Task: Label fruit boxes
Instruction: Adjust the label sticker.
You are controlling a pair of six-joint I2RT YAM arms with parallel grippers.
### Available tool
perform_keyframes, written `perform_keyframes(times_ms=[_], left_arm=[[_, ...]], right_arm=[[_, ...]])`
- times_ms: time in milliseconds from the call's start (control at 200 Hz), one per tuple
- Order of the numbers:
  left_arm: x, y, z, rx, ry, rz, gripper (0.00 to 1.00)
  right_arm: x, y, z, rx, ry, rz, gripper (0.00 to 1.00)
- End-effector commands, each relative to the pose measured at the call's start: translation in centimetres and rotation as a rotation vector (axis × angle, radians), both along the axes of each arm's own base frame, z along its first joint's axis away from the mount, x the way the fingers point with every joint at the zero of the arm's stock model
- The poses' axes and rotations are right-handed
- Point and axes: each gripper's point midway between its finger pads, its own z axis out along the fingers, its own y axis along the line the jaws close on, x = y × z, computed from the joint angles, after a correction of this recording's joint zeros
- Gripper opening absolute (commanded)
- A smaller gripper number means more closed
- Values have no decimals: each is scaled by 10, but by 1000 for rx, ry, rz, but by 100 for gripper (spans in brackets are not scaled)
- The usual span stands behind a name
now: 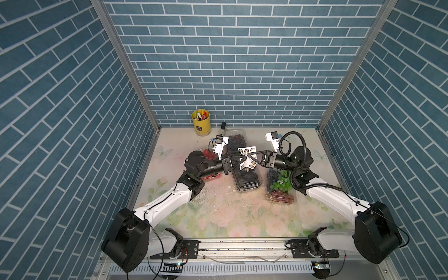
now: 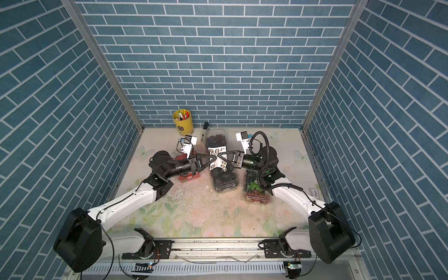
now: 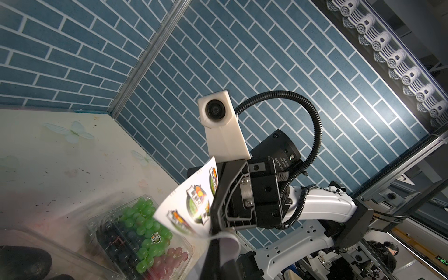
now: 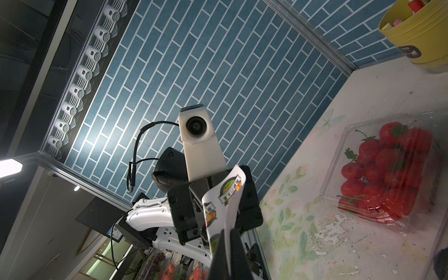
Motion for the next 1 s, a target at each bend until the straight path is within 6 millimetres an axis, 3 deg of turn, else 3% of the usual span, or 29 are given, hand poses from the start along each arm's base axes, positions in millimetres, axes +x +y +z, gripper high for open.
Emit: perform_keyframes(times_ms=[0, 635, 865, 990], left_arm=[[20, 13, 11, -32, -35, 95, 0], [21, 11, 6, -27, -16, 82, 0], [13, 13, 6, -21, 18, 67, 0], [10, 15, -1, 17, 55, 74, 0]], right_arm=[[-20, -1, 13, 10, -84, 76, 0], [-17, -2, 8, -20, -95, 46, 0], [-4, -18, 7, -112, -159, -111, 25], [3, -34, 1, -224, -221, -241, 30]])
